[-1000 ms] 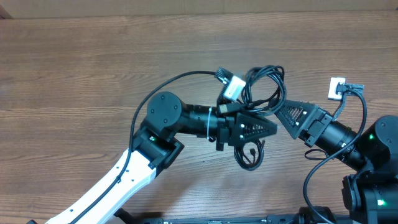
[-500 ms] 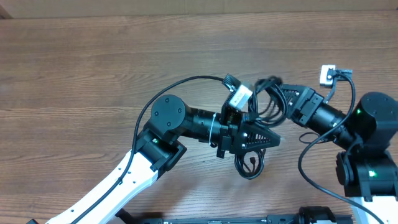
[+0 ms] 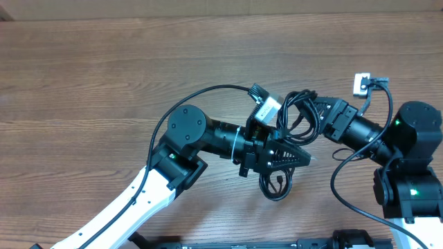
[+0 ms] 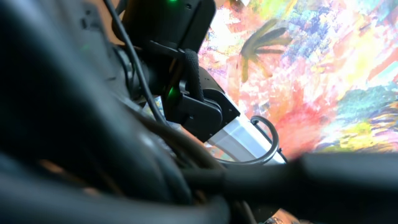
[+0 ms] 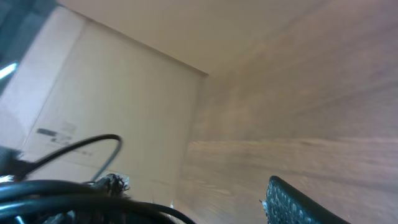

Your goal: Untangle cables

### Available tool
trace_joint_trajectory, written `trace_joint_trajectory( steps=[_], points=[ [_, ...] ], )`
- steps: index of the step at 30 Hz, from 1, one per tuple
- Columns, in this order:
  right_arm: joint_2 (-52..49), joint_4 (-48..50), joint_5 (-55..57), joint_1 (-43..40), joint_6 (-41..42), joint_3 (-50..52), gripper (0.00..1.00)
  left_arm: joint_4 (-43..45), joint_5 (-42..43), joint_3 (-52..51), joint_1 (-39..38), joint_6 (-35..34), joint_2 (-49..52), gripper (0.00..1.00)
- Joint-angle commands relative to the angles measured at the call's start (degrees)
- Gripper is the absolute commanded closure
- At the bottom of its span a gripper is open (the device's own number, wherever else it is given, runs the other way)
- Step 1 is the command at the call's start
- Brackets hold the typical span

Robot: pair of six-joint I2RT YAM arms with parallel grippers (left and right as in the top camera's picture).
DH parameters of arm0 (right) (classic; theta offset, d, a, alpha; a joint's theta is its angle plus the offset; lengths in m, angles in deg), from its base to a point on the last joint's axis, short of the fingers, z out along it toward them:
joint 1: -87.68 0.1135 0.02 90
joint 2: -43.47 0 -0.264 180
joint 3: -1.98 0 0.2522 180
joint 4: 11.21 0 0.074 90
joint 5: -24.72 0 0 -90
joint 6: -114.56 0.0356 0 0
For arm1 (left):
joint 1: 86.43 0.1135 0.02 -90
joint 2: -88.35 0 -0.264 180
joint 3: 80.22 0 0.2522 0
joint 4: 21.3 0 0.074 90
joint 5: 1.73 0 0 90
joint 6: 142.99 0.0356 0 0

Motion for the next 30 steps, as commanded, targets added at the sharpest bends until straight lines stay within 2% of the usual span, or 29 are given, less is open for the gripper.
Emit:
trace_joint_trajectory(
  steps=[1, 6, 11, 17, 23, 30],
  points=[
    [0.3, -5.9, 10.6, -0.1, -3.3, -0.7, 0.28, 0.7, 4.2, 1.0, 1.0, 1.7, -0.2, 0.96],
    [0.3, -18.0, 26.3, -0.1, -3.3, -0.7, 0.28, 0.7, 6.6, 1.0, 2.5, 1.7, -0.2, 0.96],
    [0.3, -23.4, 31.1, -0.1, -4.1, -0.7, 0.28, 0.7, 7.2, 1.0, 4.3, 1.7, -0.2, 0.96],
    [0.7, -25.4, 30.3, -0.1, -5.4, -0.8, 0.28, 0.7, 9.5, 1.0, 6.4, 4.8, -0.2, 0.96],
    [3.9, -25.0, 24.9, -0.1, -10.4, -2.0, 0.29, 0.7, 16.1, 1.0, 8.5, 14.9, -0.2, 0.96],
    [9.6, -23.5, 17.7, -0.1, -15.3, -4.7, 0.29, 0.7, 18.9, 1.0, 8.5, 25.5, -0.2, 0.96]
  ],
)
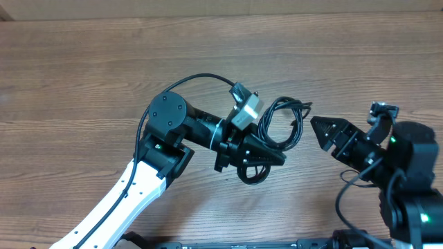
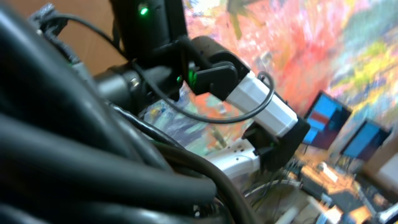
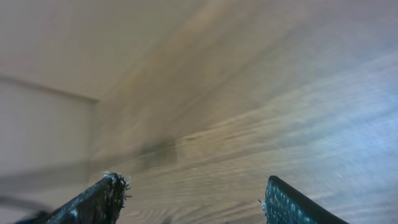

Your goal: Untangle cables

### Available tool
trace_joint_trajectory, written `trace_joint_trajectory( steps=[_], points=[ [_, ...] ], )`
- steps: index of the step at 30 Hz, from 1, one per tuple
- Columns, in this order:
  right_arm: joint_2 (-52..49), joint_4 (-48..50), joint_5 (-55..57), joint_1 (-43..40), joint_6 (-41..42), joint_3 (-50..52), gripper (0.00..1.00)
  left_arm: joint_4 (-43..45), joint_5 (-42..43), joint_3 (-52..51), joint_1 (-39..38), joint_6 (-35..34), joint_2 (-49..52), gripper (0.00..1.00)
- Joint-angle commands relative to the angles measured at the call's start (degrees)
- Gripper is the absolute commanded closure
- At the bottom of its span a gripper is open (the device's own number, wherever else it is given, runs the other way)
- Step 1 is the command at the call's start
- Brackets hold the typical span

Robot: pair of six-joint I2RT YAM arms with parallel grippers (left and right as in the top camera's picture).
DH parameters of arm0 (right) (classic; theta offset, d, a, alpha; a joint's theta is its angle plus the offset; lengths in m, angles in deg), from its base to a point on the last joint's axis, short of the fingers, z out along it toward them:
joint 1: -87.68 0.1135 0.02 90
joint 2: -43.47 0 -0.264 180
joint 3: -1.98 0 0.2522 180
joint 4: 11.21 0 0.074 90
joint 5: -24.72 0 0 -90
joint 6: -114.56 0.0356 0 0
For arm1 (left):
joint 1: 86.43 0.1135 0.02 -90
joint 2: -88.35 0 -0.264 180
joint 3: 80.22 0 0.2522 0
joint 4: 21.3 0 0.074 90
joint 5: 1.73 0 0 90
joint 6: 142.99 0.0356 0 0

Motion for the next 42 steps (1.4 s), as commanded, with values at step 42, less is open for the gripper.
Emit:
trace_joint_trajectory(
  steps=[42],
  points=[
    [7.8, 18.6, -32.7, -0.1, -8.5, -3.3, 0.28, -2.5, 6.9, 0.7, -2.9, 26.7, 0.0, 0.96]
  ],
)
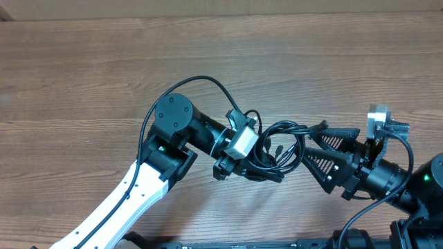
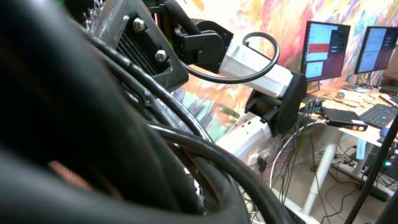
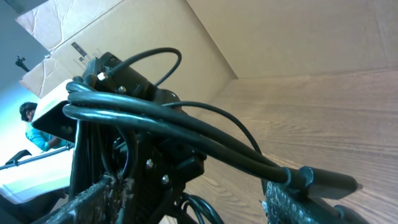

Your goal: Untangle cables

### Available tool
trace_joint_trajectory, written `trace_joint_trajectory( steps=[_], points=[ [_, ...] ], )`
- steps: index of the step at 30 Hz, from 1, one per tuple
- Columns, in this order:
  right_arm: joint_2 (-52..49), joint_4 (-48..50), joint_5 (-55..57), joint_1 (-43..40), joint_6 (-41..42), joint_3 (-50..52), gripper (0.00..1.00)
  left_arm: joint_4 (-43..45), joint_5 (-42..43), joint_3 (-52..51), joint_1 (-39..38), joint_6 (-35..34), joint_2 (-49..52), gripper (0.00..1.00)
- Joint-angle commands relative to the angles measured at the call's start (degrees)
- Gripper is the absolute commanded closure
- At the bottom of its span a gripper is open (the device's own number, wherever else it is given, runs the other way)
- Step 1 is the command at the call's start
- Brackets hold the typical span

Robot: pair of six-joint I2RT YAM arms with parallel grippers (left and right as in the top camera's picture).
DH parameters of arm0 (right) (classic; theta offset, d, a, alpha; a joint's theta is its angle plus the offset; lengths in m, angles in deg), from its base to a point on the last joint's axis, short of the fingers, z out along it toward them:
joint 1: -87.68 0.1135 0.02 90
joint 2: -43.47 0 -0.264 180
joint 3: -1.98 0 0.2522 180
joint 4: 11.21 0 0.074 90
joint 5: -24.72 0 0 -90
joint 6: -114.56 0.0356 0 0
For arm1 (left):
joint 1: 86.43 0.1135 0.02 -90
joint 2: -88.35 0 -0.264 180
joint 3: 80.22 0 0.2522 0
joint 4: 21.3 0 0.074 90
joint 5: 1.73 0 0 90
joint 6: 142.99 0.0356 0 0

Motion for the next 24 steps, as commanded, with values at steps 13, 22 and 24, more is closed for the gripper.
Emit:
trace_joint_trajectory(
  steps=[13, 22, 24],
  points=[
    [0.2, 1.6, -4.8, -0.1, 1.5, -1.6, 0.28, -0.9, -1.4, 0.6, -1.9, 1.5, 0.0, 0.96],
    [0.0, 1.6, 0.7, -0.1, 1.5, -1.6, 0.28, -1.1, -2.9, 0.6, -4.6, 1.1, 0.0, 0.96],
    [0.0, 1.6, 3.0, -0.1, 1.5, -1.6, 0.27, -1.1, -3.9, 0.6, -5.4, 1.1, 0.0, 0.96]
  ],
)
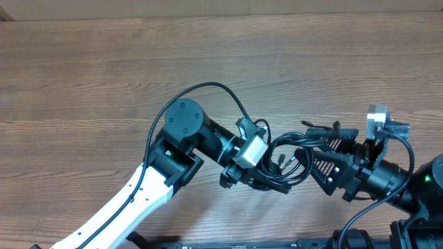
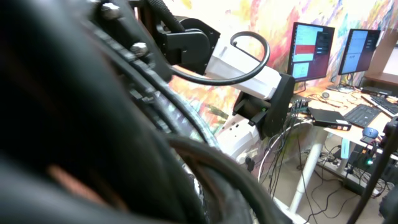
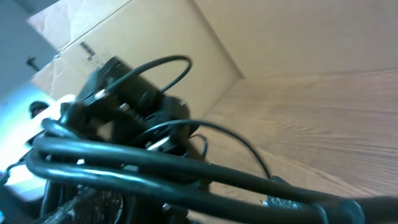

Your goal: Untangle cables

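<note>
A bundle of black cable loops (image 1: pixel 291 158) hangs just above the wooden table (image 1: pixel 104 69), right of centre. My left gripper (image 1: pixel 275 184) comes in from the left, shut on the bundle's lower left part. In the left wrist view, blurred black cable (image 2: pixel 93 124) fills most of the frame and hides the fingers. My right gripper (image 1: pixel 313 149) points left and stands open, one finger above and one below the loops' right end. In the right wrist view, two thick strands (image 3: pixel 186 177) cross between its fingers (image 3: pixel 283 204).
A cardboard wall (image 1: pixel 221 8) runs along the table's far edge. The left arm's own thin cable (image 1: pixel 208 90) arcs over its wrist. Bare wood lies to the left and at the back. The right arm's white link (image 2: pixel 242 68) shows in the left wrist view.
My left gripper has shifted a little right and down with the bundle. The loops now reach further in between the open right fingers. The right arm has barely moved.
First both grippers were close together at the bundle near the table's middle. Then the right gripper stood apart to the right, with the left holding the loops alone. Later the right gripper sat lower, open at the loops' right end, where the strands now lie between its fingers.
</note>
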### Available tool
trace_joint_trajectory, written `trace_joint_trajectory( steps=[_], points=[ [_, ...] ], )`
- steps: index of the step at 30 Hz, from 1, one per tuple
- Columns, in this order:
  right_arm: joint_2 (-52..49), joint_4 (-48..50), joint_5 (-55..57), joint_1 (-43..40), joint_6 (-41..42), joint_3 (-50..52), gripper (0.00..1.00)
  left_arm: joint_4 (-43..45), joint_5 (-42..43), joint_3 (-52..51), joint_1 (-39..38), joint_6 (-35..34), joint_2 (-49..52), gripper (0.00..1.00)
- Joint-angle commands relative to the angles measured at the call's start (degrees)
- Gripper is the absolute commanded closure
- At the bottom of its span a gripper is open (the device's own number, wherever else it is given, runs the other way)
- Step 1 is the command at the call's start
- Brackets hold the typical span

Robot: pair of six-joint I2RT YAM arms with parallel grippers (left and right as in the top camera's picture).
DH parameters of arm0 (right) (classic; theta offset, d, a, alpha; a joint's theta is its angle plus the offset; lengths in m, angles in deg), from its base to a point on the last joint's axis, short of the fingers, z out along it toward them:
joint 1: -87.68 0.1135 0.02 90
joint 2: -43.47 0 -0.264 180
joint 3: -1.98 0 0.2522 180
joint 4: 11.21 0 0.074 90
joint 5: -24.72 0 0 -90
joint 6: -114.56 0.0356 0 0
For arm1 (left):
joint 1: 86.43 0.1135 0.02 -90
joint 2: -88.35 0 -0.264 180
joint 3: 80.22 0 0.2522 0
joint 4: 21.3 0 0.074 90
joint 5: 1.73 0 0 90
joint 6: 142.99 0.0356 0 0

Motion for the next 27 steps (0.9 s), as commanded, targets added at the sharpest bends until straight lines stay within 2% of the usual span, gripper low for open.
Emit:
trace_joint_trajectory(
  steps=[1, 7, 11, 16, 19, 27],
  points=[
    [0.0, 0.4, 5.0, -0.1, 0.2, -1.6, 0.27, 0.1, -3.0, 0.6, -1.5, 1.0, 0.0, 0.96],
    [0.0, -1.3, 13.8, -0.1, 3.2, -1.6, 0.28, -0.7, -3.0, 0.6, -2.2, 1.0, 0.0, 0.96],
    [0.0, -10.6, 31.7, -0.1, 3.2, -1.6, 0.27, -1.6, -2.6, 0.6, -2.2, 0.8, 0.0, 0.96],
    [0.0, -21.5, 48.8, -0.1, 5.5, -1.6, 0.27, -1.6, -2.3, 0.6, -2.2, 0.7, 0.0, 0.96],
    [0.0, -25.9, 52.1, -0.1, 6.2, -1.6, 0.27, -1.5, -2.2, 0.6, -2.2, -0.2, 0.0, 0.96],
    [0.0, -29.6, 54.9, -0.1, 6.2, -1.6, 0.27, -1.2, -2.1, 0.6, -2.1, -2.5, 0.0, 0.96]
  ],
)
